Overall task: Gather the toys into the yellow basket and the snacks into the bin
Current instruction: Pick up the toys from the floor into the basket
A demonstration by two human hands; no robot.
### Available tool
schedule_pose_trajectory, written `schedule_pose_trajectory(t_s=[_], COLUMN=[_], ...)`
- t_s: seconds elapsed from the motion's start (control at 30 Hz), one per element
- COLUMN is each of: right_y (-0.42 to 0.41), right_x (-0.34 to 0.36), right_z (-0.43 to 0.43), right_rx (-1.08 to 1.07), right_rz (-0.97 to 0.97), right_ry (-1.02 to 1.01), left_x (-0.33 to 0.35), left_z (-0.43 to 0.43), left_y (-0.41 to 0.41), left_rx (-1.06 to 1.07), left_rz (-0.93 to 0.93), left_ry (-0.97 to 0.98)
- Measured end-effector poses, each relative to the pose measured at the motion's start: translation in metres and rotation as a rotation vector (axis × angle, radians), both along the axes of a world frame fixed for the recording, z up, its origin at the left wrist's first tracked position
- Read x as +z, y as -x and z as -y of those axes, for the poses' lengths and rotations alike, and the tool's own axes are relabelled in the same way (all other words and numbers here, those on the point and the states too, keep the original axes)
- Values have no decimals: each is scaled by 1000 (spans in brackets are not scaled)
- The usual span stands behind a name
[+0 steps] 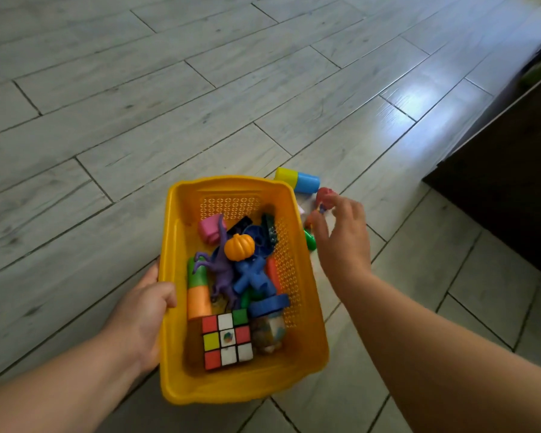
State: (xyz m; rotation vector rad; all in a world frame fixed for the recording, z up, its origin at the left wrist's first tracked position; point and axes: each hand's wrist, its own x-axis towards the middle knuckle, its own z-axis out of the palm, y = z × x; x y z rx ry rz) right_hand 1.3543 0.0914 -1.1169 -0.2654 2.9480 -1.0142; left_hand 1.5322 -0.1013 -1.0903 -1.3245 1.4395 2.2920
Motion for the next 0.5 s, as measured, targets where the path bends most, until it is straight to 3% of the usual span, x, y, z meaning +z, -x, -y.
schedule_pose_trajectory(t_s=[0.13, 0.33, 0.5], right_y=[30, 39, 38], right_x=[-35, -73, -79], right_z=[-42, -61, -61], right_rx=[-213, -176, -162], right_rz=[200, 489, 469], right_ry=[-163, -323, -305], left_x=[-7, -8, -7], left_z=[-4, -14, -19], left_y=[-1, 5, 8], left_rx=[2, -17, -16], left_rz=[37, 52, 71], left_ry=[3, -9, -8])
